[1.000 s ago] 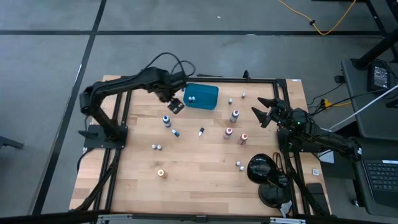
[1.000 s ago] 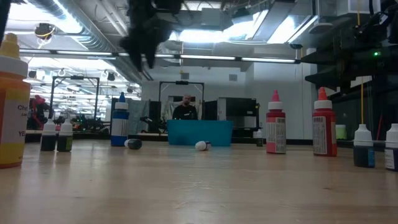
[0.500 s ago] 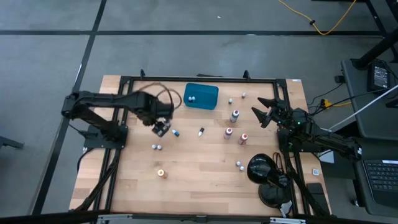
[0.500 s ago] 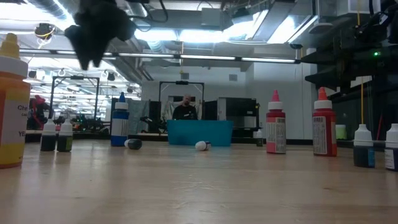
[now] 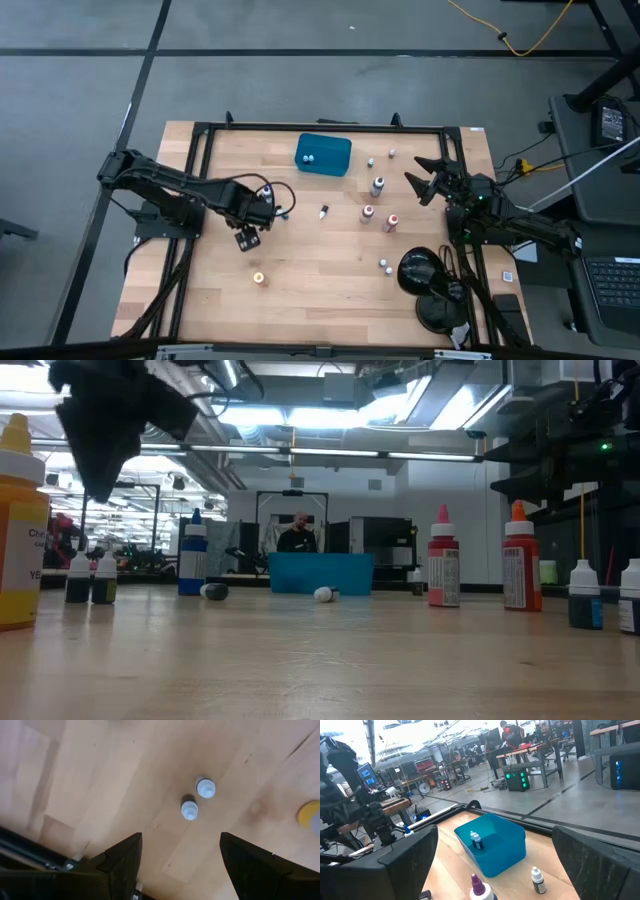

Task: Pick & Place food coloring
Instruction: Put the small black food coloring bottle into the blue bin

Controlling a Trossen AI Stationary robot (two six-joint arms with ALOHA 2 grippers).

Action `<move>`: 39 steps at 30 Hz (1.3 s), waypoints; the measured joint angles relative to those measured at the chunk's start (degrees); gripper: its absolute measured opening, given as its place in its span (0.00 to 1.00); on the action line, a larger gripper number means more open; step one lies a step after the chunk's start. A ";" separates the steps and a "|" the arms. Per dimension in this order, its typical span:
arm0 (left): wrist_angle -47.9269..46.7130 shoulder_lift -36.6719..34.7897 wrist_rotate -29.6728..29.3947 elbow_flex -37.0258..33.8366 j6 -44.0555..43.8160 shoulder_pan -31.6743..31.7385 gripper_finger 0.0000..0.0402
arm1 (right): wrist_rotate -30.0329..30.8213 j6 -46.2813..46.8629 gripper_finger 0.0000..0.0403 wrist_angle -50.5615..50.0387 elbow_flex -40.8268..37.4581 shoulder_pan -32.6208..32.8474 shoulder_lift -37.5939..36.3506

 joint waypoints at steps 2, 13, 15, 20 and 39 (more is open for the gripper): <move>1.95 0.00 0.04 -1.49 0.04 -0.93 0.65 | -0.01 0.01 0.97 0.00 0.00 0.02 0.01; 11.01 0.72 1.03 -9.05 0.07 -2.79 0.65 | -0.01 0.01 0.97 0.00 0.00 0.02 0.01; 11.50 1.06 0.97 -9.83 0.11 -2.80 0.65 | 0.00 0.01 0.97 0.00 0.00 0.00 -0.01; 13.87 4.19 0.92 -11.24 1.58 -3.21 0.65 | 0.00 0.01 0.97 -0.01 0.00 0.01 0.00; 16.92 7.24 -1.92 -11.69 4.59 -3.32 0.65 | 0.01 0.01 0.97 0.00 0.00 0.02 -0.01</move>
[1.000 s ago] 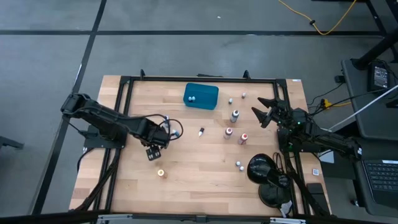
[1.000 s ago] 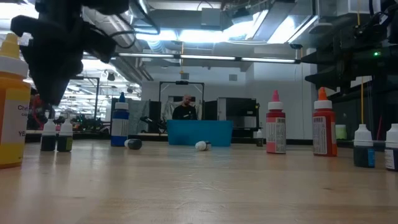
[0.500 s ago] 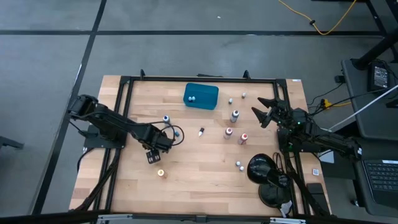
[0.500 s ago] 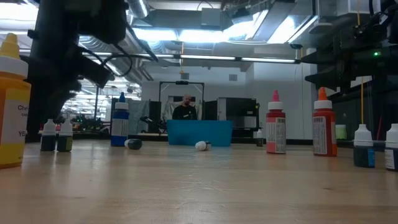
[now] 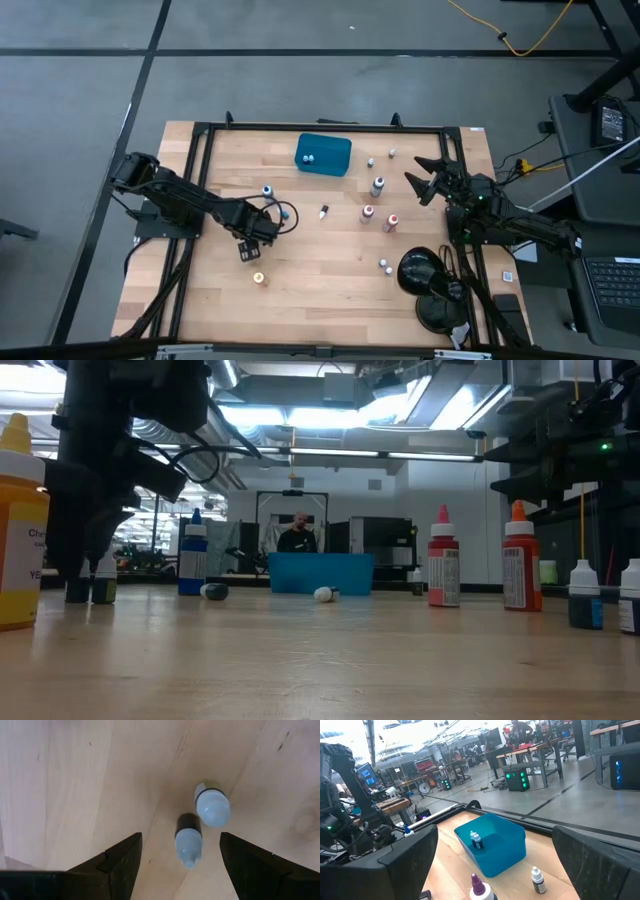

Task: Pick & Place food coloring
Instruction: Put the small black food coloring bottle into the blue bin

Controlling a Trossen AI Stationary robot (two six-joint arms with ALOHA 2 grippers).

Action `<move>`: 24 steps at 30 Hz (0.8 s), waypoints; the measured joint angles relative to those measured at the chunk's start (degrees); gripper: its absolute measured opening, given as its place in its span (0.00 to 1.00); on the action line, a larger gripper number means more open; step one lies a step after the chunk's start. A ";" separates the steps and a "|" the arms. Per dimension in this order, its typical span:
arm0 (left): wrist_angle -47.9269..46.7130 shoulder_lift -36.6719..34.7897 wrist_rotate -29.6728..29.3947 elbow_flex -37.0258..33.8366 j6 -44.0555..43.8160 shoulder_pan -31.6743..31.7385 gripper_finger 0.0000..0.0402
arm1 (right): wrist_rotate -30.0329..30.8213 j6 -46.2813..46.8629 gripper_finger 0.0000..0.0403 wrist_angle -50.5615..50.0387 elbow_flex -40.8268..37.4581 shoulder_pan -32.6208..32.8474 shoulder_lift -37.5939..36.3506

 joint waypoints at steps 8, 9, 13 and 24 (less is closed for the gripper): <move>-0.07 0.00 0.33 0.00 0.00 0.00 0.57 | 0.00 -0.01 0.97 0.00 0.00 0.00 0.01; -0.07 0.00 0.31 0.00 0.00 0.00 0.55 | -0.02 -0.01 0.97 0.00 0.00 -0.01 0.00; -0.07 0.00 -0.02 0.00 0.00 0.00 0.44 | 0.00 0.00 0.97 0.00 0.00 -0.02 0.02; -0.07 -0.02 0.07 0.02 0.11 0.00 0.22 | -0.02 0.00 0.97 0.00 0.00 0.00 0.00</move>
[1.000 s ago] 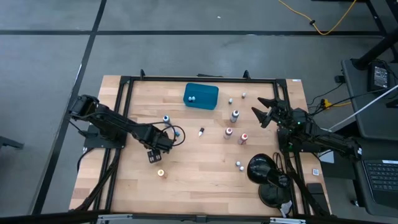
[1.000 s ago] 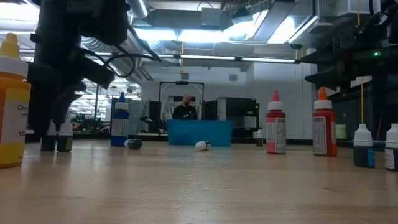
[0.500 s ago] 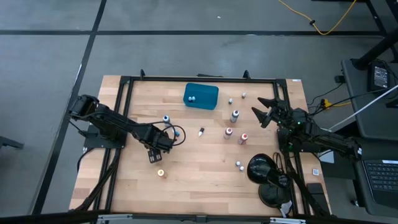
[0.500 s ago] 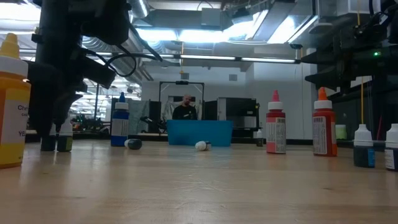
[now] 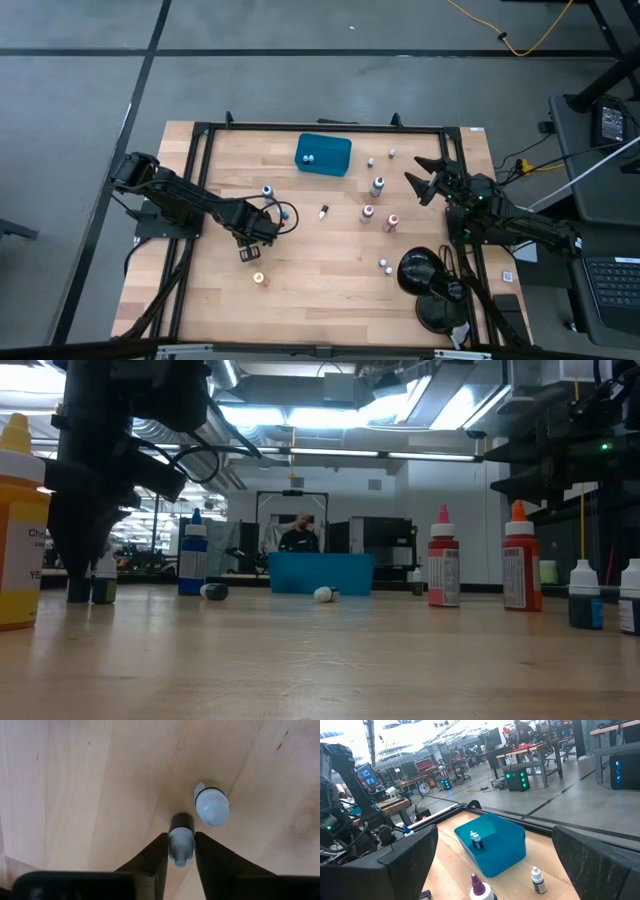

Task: Pick & Place food coloring
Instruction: Put the small black food coloring bottle into the blue bin

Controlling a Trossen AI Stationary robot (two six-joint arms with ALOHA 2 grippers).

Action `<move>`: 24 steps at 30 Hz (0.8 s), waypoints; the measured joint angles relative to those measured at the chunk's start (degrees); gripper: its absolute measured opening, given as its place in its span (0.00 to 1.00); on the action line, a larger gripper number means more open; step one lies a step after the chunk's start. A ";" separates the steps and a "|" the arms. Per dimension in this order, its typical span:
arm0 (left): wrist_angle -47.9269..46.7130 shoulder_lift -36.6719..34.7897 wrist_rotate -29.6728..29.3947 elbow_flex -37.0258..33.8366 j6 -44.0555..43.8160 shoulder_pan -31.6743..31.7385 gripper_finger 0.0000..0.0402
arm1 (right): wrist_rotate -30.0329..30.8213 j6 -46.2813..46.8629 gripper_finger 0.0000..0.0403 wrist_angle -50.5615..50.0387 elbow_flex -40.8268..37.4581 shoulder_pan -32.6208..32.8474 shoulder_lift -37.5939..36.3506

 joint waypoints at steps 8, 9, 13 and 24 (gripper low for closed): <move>-1.04 -2.10 1.36 0.17 -0.99 0.03 0.17 | 0.02 -0.02 0.97 0.00 0.00 0.00 0.00; -1.19 -2.82 1.36 0.20 -1.25 0.19 0.17 | 0.00 -0.02 0.97 0.00 0.00 -0.01 0.01; -4.72 -5.64 0.92 1.16 -2.58 1.80 0.17 | 0.01 0.00 0.97 0.00 0.00 0.00 0.02; -19.73 -13.79 -5.99 13.26 -1.70 5.55 0.17 | 0.01 0.00 0.97 0.00 0.00 0.00 0.01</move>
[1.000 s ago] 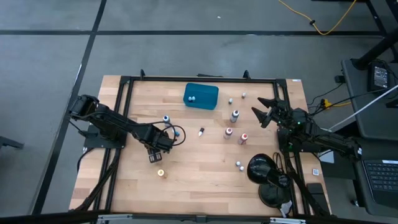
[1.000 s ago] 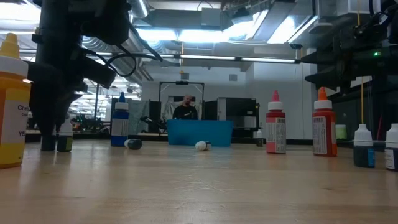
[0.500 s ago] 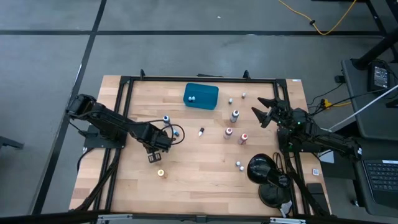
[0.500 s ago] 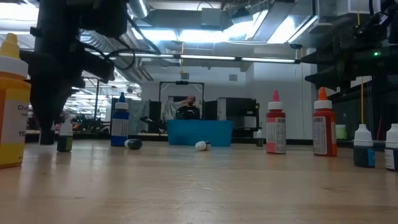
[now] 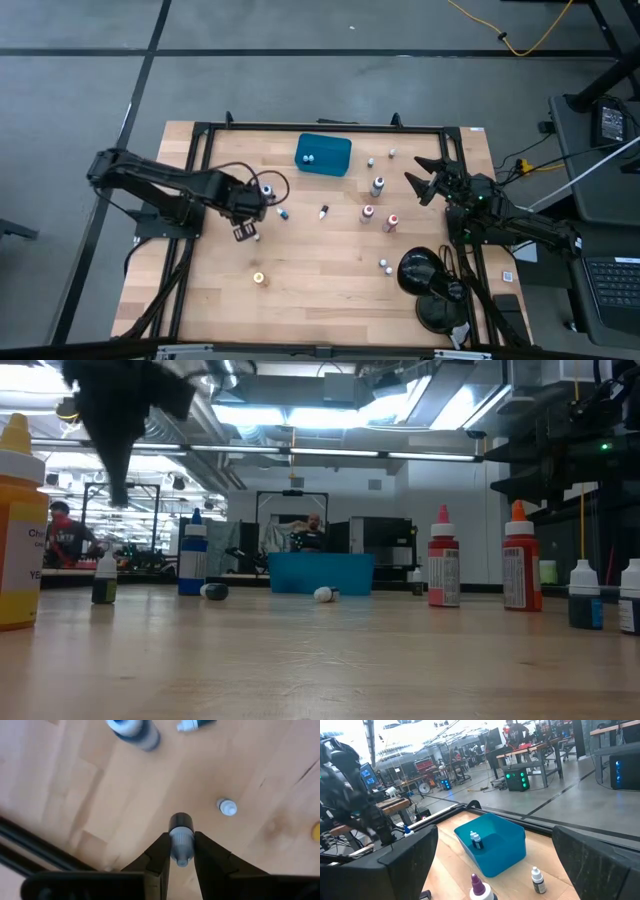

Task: Pick & Place food coloring
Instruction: Put the small black food coloring bottle into the blue bin

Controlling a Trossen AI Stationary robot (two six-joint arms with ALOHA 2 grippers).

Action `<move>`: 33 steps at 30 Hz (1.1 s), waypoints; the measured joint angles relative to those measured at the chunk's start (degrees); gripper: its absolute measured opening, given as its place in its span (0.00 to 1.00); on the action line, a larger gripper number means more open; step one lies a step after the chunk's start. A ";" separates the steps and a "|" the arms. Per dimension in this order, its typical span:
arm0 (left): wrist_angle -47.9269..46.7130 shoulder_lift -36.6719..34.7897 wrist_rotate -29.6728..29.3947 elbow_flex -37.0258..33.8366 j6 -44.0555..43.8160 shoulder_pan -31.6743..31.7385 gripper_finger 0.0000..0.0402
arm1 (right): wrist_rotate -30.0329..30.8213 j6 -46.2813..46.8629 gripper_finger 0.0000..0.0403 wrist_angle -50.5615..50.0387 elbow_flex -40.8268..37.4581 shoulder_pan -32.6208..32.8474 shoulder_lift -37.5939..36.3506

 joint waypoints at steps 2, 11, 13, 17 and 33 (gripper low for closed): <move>-1.93 -0.98 -0.72 2.30 0.03 0.27 0.17 | 0.00 -0.02 0.97 0.00 0.00 0.00 0.00; -8.34 -2.66 -2.98 10.84 0.34 2.45 0.17 | 0.00 0.00 0.97 0.00 0.00 -0.01 0.00; -8.63 -1.47 -3.36 13.06 1.95 4.06 0.17 | -0.01 0.00 0.97 0.00 0.00 0.00 0.01; -8.91 2.15 -3.80 18.17 6.24 8.98 0.17 | -0.01 -0.01 0.97 0.00 0.00 -0.01 0.01; -8.17 29.93 -3.05 46.24 22.10 27.82 0.17 | 0.01 0.00 0.97 0.00 0.00 0.00 -0.01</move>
